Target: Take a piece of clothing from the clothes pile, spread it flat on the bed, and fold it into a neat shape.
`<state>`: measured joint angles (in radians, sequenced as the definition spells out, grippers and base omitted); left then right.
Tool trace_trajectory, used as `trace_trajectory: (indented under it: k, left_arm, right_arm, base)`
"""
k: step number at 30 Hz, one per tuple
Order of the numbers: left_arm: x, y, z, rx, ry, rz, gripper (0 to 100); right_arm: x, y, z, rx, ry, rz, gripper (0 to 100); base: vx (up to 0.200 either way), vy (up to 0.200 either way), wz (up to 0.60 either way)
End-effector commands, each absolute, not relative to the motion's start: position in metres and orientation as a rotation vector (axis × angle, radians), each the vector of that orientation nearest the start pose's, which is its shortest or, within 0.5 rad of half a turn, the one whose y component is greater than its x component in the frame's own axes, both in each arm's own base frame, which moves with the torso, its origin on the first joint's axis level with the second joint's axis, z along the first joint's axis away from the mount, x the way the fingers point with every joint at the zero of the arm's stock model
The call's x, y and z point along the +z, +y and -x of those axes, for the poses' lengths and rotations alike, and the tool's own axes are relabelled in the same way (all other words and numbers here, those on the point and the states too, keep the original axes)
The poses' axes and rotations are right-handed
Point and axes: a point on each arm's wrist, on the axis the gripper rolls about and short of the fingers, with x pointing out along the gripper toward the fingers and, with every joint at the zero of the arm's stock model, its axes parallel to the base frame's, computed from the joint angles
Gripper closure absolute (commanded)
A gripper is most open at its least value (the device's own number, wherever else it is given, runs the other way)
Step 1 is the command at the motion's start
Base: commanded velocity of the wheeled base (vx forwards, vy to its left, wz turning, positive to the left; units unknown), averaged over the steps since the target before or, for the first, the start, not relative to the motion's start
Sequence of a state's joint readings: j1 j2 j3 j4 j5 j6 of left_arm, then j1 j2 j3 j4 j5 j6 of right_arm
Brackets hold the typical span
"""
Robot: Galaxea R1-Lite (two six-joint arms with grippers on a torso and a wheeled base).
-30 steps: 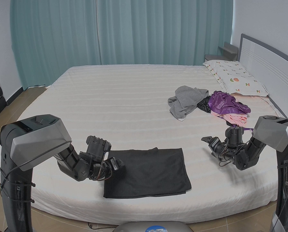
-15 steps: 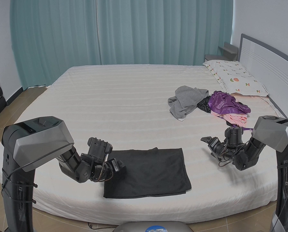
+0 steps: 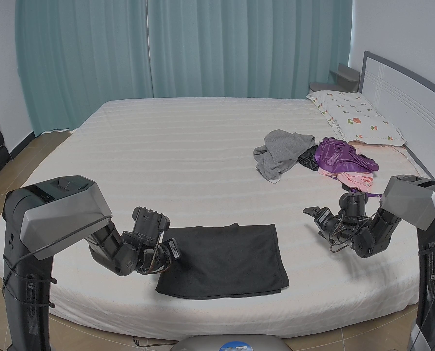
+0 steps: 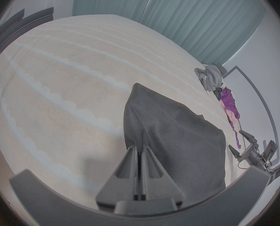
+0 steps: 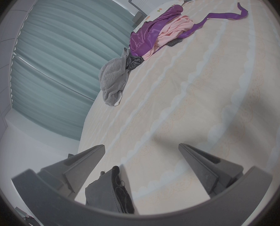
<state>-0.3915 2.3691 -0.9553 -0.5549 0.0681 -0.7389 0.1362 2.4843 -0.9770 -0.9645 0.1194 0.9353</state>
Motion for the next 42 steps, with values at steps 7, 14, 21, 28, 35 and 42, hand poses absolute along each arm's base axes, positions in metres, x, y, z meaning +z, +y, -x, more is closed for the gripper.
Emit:
trace_trajectory:
  k: [7,14,21,28,35,42]
  left_arm:
    - [-0.0308,-0.1447,-0.3538,0.028,0.906,0.489,100]
    - [-0.0316,-0.1449,-0.3512,0.011,0.847,0.536,100]
    - [-0.033,-0.1449,-0.3482,0.003,0.833,0.543,100]
    - [-0.033,-0.1422,-0.3477,0.022,0.836,0.57,100]
    - [-0.0335,-0.1408,-0.3474,0.028,0.837,0.571,100]
    - [-0.0326,-0.1394,-0.3485,0.03,0.834,0.576,100]
  right_arm:
    - [-0.0396,0.0586,-0.407,-0.024,0.622,-0.902,0]
    - [-0.0396,0.0586,-0.407,-0.024,0.622,-0.901,0]
    - [-0.0422,0.0586,-0.4068,-0.02,0.626,-0.881,0]
    - [-0.0422,0.0586,-0.4068,-0.02,0.626,-0.879,0]
    - [-0.0428,0.0586,-0.4067,-0.021,0.628,-0.879,0]
    - [-0.0428,0.0586,-0.4067,-0.021,0.628,-0.879,0]
  base:
    - [0.0,0.0,0.0]
    - [0.0,0.0,0.0]
    - [0.0,0.0,0.0]
    - [0.0,0.057,0.0]
    - [0.0,0.2,0.0]
    - [0.0,0.2,0.0]
